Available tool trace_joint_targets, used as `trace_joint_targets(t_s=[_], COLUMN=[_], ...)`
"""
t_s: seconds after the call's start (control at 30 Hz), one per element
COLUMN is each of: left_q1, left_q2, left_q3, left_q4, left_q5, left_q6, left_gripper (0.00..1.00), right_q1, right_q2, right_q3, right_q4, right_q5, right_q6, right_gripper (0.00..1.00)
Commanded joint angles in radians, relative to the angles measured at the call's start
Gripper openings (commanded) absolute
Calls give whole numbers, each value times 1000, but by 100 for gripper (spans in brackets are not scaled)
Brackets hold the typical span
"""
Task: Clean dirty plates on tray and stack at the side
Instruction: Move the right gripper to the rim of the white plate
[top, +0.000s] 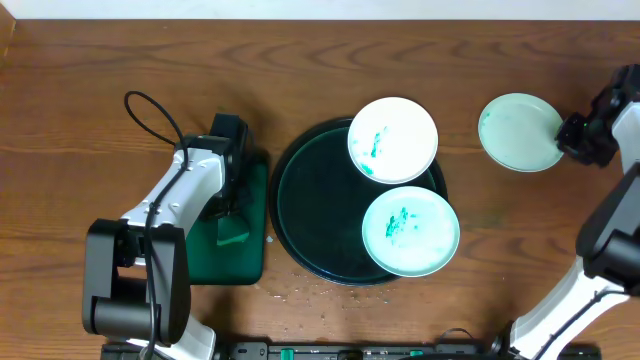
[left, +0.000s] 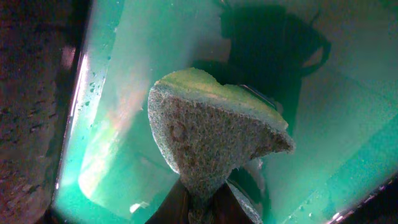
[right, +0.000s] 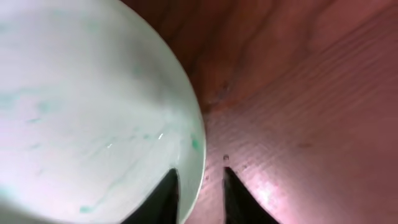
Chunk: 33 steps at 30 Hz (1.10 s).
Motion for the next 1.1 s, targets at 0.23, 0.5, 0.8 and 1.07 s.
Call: trace_joint_targets(t_s=[0.23, 0.5, 0.8, 1.07], left_q1=[5, 4, 4, 5], left_q2=[3, 3, 3, 3], left_q3=[-11, -11, -11, -11], left_q4=[-5, -1, -1, 3], left_q5=[-6, -6, -6, -6], left_q6=[-2, -2, -2, -2], left_gripper=[7, 8, 7, 8], right_q1=[110, 203, 285, 435], right_q2=[-451, -410, -121, -43], right_q3=[60, 39, 26, 26], right_q4=[-22, -88, -146, -86], right_q5=[-82, -212, -438, -431], right_q6=[-157, -192, -370, -419], right_gripper=[99, 99, 80, 83])
